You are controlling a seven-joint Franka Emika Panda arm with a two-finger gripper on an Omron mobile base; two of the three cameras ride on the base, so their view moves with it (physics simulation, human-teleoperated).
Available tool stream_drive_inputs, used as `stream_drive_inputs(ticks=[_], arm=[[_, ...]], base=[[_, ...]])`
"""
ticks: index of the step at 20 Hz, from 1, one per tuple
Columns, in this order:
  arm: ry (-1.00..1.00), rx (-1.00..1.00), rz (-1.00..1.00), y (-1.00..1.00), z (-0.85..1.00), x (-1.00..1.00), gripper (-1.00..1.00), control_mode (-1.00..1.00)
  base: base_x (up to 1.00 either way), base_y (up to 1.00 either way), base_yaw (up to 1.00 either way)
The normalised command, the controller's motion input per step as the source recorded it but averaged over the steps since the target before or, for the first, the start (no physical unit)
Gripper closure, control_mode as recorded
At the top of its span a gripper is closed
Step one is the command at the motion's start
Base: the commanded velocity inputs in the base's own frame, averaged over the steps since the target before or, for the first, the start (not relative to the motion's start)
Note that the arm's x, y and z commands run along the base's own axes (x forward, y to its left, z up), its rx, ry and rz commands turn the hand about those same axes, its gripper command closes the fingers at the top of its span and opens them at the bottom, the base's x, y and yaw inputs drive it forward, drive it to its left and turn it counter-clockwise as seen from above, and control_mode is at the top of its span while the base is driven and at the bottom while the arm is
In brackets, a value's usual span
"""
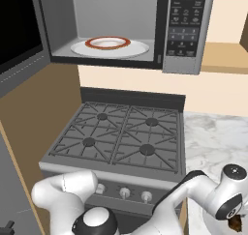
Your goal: Pick the sweet potato from the counter and place it in the microwave. Then turn on the microwave.
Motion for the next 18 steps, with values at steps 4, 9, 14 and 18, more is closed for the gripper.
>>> stream_drive_inputs(ticks=[4, 9, 14, 18], arm=[[-0.02, 0.00, 0.00, 0.03, 0.19, 0.00, 1.00, -1.00], [-0.09, 0.00, 0.00, 0.15, 0.36, 0.00, 1.00, -1.00], [-0.13, 0.00, 0.00, 0.34, 0.46, -0.10, 1.00, -1.00], [-0.11, 0.00, 0.00, 0.41, 0.43, -0.16, 1.00, -1.00]], base=[[0.00, 0.00, 0.00], [0.00, 0.00, 0.00], [0.00, 0.00, 0.00], [0.00, 0.00, 0.00]])
